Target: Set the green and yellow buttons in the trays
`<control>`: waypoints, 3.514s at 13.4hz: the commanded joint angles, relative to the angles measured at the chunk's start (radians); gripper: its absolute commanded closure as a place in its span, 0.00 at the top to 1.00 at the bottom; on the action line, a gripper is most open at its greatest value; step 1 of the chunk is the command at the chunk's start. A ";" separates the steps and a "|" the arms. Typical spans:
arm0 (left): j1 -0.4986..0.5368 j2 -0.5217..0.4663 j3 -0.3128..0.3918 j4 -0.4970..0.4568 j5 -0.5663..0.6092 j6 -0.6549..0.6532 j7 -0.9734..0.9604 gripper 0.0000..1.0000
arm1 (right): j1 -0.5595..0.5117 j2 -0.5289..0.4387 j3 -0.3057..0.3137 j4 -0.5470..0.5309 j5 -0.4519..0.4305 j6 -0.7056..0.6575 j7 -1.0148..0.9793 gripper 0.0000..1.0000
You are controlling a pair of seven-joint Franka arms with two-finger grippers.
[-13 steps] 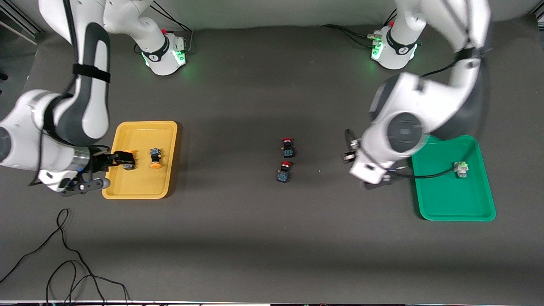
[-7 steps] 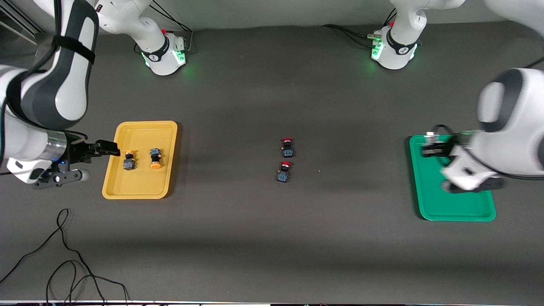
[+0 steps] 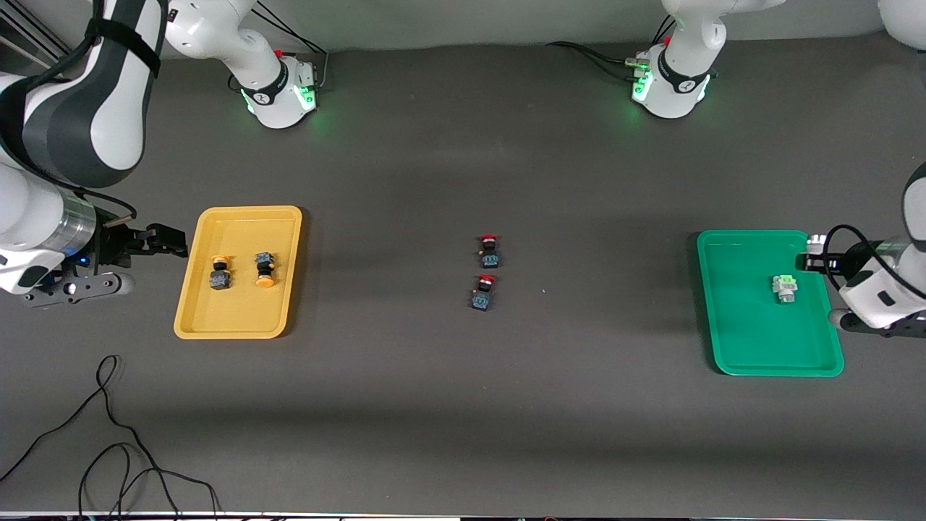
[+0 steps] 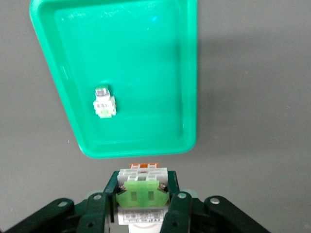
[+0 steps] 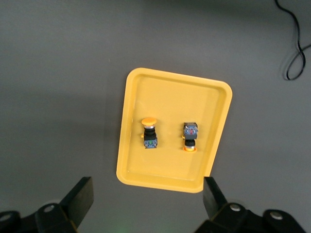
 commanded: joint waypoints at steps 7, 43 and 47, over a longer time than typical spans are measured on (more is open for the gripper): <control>0.014 -0.064 -0.007 -0.487 0.016 0.605 0.024 0.00 | -0.700 -0.364 0.851 -0.052 -0.289 -0.012 0.226 1.00; 0.045 -0.248 -0.063 0.123 -0.066 -0.206 0.011 1.00 | -1.140 -0.458 1.270 -0.068 -0.355 -0.021 0.362 1.00; 0.037 -0.247 -0.065 0.120 -0.063 -0.216 -0.030 1.00 | -1.140 -0.457 1.271 -0.063 -0.355 -0.019 0.362 1.00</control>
